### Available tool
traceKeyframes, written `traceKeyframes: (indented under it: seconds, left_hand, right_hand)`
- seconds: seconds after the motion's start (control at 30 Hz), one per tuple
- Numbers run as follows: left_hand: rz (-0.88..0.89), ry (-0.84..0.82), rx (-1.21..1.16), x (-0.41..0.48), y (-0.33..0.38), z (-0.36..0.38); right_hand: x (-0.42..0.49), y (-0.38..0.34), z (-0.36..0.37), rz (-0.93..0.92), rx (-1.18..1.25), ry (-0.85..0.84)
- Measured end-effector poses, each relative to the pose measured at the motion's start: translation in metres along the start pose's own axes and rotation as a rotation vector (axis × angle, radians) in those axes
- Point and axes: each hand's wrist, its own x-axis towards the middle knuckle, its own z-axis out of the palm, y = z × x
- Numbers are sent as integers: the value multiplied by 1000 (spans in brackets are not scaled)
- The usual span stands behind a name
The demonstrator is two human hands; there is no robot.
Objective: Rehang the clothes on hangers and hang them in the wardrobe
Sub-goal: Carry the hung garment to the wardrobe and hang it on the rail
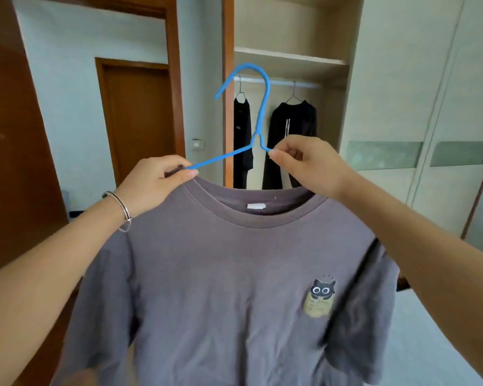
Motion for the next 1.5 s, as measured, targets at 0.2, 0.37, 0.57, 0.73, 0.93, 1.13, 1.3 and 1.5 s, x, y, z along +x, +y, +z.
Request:
traceKeyframes:
  seconds: [0.2,0.37,0.57,0.73,0.93,1.13,1.3,1.5]
  left_hand:
    - [6,38,37,31,-74,2]
    - [-14,21,-16,63,-127,30]
    - [-50,-72,-53,136,-188,72]
    - [-120,-138,-214,228,-236,116]
    - [-16,-396,-338,328,-250,193]
    - [222,-545,-390,408,-245,299]
    - [319,-617,-460,465,-253,377]
    - [340,-697,-686,522,-253,441]
  right_hand:
    - [61,-2,72,0,122,-58]
    - [101,21,129,54,246,-39]
    - [172,85,178,38,177,16]
    - [246,152,198,83,111,-20]
    - [301,232,209,223,60,15]
    - [326,317,220,369,-19,77]
    - [345,374,235,503,-131,149]
    - [368,423,244,614,-263,248]
